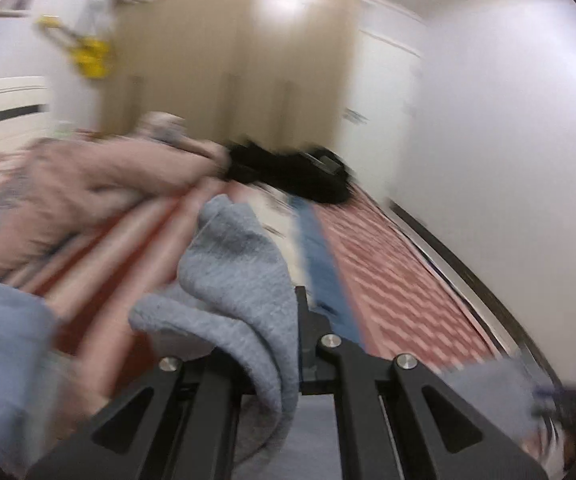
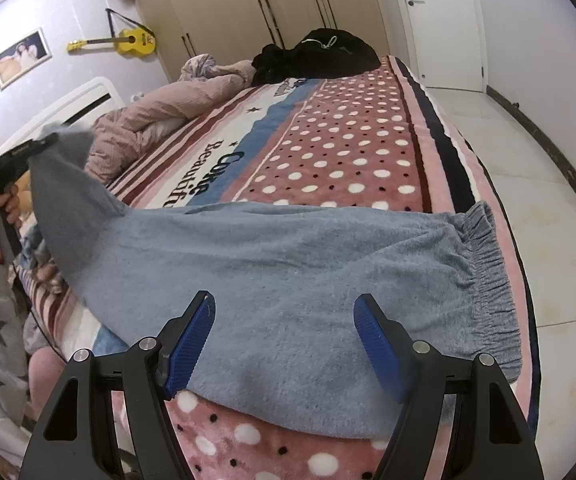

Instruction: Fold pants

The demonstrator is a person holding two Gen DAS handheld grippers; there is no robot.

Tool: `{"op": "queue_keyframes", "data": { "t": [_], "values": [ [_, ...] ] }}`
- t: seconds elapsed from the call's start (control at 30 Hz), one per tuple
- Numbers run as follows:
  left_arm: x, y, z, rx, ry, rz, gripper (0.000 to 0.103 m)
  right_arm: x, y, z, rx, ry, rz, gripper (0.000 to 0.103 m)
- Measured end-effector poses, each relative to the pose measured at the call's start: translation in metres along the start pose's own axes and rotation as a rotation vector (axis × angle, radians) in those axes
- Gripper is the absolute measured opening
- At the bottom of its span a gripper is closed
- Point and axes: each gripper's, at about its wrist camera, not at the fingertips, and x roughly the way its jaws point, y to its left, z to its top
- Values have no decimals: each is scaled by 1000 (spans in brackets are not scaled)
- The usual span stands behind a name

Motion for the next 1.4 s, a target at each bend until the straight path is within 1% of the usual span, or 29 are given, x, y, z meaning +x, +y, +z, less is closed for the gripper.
{"op": "queue_keyframes", "data": {
  "t": [0.03,0.13,0.17,0.23,0.3,0.33,0.4,0.43,0.47,0.5,0.53,0.6,0.63,0.67,0.73,0.8,0.87,0.97,1.03,1.07,1.1,1.13,1.23,1.33,1.4],
  "values": [
    [13,-22,-16,28,51,-57,2,-1,0,0,2,-3,3,68],
    [41,-62,-54,89,178,-156,2,-3,0,-1,7,-8,8,68],
    [48,-73,-68,115,221,-178,2,-3,0,-2,8,-7,8,68],
    [59,-88,-93,162,281,-199,3,-2,-1,-4,10,-2,11,68],
    [61,-96,-106,199,315,-220,3,-1,-1,-7,12,3,16,68],
    [59,-97,-110,207,323,-222,6,1,-1,-7,14,8,21,68],
    [53,-91,-114,196,355,-271,22,8,1,-8,17,23,34,68],
    [46,-87,-115,186,363,-301,40,10,3,-8,17,28,40,68],
    [37,-87,-115,186,358,-313,51,15,7,-7,13,33,51,68],
    [27,-83,-116,198,345,-315,52,18,10,-7,8,36,59,68],
    [20,-80,-118,213,334,-299,53,22,14,-5,3,39,69,68],
    [6,-64,-118,248,310,-229,56,32,26,-1,-7,45,101,68],
    [5,-56,-118,258,304,-207,59,37,31,1,-9,49,116,68],
    [2,-46,-120,266,307,-191,61,43,38,3,-9,55,140,69],
    [0,-28,-125,265,336,-164,62,57,51,8,6,79,206,72],
    [2,-15,-130,267,349,-129,64,73,64,10,14,106,252,76],
    [2,-4,-139,279,362,-95,66,90,77,11,11,142,274,77],
    [2,6,-149,302,387,-79,68,118,92,11,25,195,270,79],
    [1,11,-155,325,390,-73,69,132,99,11,59,226,290,79],
    [0,13,-157,329,389,-75,70,138,101,13,90,237,303,83],
    [-1,16,-158,329,386,-72,70,141,101,13,107,237,305,87],
    [-1,18,-159,330,384,-66,71,143,101,14,126,232,302,89],
    [-4,20,-162,368,376,-51,72,142,103,19,156,198,277,89],
    [-8,20,-163,388,387,-70,73,140,115,25,131,171,231,90],
    [-10,23,-163,378,392,-93,75,141,126,27,91,162,201,90]
  ]
}}
